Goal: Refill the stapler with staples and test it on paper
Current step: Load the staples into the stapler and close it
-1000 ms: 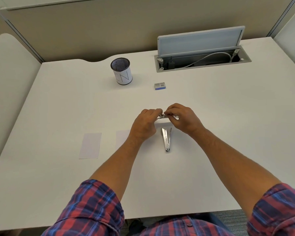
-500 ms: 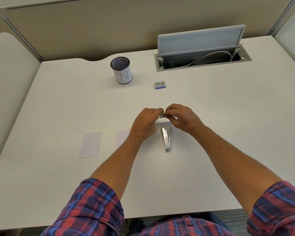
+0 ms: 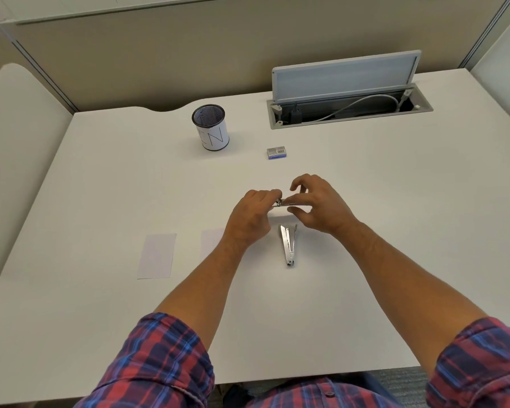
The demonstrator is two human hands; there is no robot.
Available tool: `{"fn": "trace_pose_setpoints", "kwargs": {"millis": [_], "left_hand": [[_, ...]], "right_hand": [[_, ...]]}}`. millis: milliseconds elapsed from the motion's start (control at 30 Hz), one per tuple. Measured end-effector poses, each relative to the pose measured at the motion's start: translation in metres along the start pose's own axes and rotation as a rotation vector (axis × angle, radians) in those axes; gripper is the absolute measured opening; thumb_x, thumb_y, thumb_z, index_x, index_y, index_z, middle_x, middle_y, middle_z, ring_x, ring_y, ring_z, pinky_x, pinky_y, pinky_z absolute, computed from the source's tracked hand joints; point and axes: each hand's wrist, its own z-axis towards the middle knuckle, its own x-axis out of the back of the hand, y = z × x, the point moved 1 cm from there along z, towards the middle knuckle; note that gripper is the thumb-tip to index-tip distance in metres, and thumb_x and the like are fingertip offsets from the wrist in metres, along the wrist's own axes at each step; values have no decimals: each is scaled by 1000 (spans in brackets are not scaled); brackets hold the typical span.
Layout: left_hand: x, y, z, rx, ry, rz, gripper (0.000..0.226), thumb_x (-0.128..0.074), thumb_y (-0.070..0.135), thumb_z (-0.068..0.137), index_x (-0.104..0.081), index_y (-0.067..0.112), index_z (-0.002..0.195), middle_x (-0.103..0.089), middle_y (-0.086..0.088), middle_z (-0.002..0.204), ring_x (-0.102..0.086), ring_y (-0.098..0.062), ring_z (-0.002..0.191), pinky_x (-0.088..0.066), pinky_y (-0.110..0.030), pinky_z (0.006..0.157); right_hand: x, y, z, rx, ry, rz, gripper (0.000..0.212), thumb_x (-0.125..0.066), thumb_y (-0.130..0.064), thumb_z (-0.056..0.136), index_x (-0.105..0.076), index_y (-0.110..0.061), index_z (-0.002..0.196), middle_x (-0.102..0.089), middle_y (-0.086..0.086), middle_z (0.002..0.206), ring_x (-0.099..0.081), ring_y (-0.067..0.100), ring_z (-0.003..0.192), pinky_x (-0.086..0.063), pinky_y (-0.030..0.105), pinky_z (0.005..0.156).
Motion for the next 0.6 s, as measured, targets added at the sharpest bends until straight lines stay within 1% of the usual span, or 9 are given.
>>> {"fn": "trace_pose_setpoints", "kwargs": {"millis": [67, 133, 200, 267, 333, 400, 433, 533, 600], "left_hand": [[1, -1, -1, 18, 11, -5, 41, -63, -13, 76, -62, 10, 109, -68, -5, 92, -56, -29, 79, -48, -33, 66], [3, -2, -1, 39, 19, -18, 40, -61, -13, 78, -62, 11, 110, -68, -4, 92, -55, -28, 80, -49, -35, 64], [4, -1, -1, 55, 23, -46, 43, -60, -10, 81, -60, 14, 117, -67, -1, 93, -54, -27, 81, -49, -34, 64], [4, 3, 0, 71, 31, -83, 50, -59, -8, 84, -53, 18, 126, -65, 0, 91, -53, -25, 82, -47, -31, 65], [3, 5, 2, 80, 50, -107, 52, -59, -9, 85, -50, 19, 128, -64, -1, 89, -53, -25, 82, -47, -30, 65], [1, 6, 3, 53, 61, -83, 50, -59, -11, 82, -57, 16, 124, -65, -2, 93, -54, -26, 83, -49, -32, 65], [-1, 5, 5, 23, 59, -53, 50, -57, -13, 80, -61, 13, 122, -66, -3, 96, -54, -26, 84, -51, -34, 67], [-6, 2, 8, -60, 49, 26, 60, -47, -17, 71, -66, 12, 120, -63, -7, 97, -53, -28, 81, -50, -39, 66], [-8, 1, 8, -88, 49, 51, 66, -45, -17, 68, -65, 14, 124, -60, -8, 94, -50, -28, 77, -49, -40, 62]], "right_hand": [[2, 2, 0, -29, 12, -18, 19, -83, -24, 80, -80, -23, 98, -63, 2, 109, -57, 23, 86, -50, 43, 76], [6, 6, -3, -55, 67, -58, 13, -82, -30, 80, -80, -22, 90, -64, 2, 105, -58, 23, 81, -49, 43, 71], [12, 9, -8, -134, 149, -96, 16, -81, -36, 81, -78, -21, 86, -63, 1, 101, -58, 20, 74, -49, 39, 64], [14, 9, -14, -290, 214, -61, 26, -80, -40, 81, -73, -20, 96, -62, -2, 104, -60, 16, 72, -50, 31, 60], [12, 9, -18, -446, 200, 77, 42, -82, -40, 80, -64, -22, 113, -62, -8, 113, -64, 9, 81, -51, 27, 67], [10, 9, -20, -527, 91, 226, 56, -83, -36, 80, -58, -25, 129, -64, -11, 119, -65, 7, 93, -52, 27, 81], [10, 10, -20, -540, 45, 280, 58, -82, -31, 81, -58, -25, 133, -66, -10, 118, -65, 9, 96, -52, 27, 85], [11, 11, -22, -564, 44, 376, 49, -80, -15, 85, -63, -20, 130, -70, -7, 103, -67, 16, 93, -54, 26, 89], [11, 11, -23, -586, 54, 408, 47, -79, -11, 84, -64, -19, 128, -71, -7, 100, -67, 16, 91, -52, 20, 88]]}}
